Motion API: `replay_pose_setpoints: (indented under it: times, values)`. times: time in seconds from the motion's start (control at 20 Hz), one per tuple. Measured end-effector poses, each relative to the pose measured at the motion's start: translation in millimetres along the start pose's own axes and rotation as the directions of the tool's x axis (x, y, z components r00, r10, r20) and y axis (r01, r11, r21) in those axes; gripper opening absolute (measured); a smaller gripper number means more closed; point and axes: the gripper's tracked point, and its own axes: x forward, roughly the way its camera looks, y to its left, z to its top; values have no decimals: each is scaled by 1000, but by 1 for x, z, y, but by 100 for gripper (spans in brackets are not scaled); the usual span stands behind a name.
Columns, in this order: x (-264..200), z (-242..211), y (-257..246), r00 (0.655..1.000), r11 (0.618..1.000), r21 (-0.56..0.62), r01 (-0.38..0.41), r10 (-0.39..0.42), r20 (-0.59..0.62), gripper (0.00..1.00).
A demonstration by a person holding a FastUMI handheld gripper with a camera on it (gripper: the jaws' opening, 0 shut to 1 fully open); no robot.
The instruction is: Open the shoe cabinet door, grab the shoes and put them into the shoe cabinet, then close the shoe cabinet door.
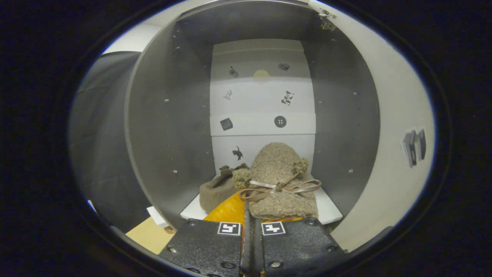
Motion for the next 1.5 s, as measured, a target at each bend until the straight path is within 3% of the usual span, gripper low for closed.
replay_pose_setpoints:
  times: [0.25,0.6,0.9,1.1,1.2,1.5]
  values:
    - [53,9,-6,999,1000,16,22,-21,-24,7]
    - [119,-14,-17,985,997,35,62,-55,-166,7]
    - [141,-36,-26,942,992,48,116,-94,-321,7]
    - [151,-53,-27,897,990,37,139,-110,-427,12]
    - [151,-54,-26,892,989,45,140,-106,-440,14]
    - [127,-39,-13,906,990,67,123,-85,-416,46]
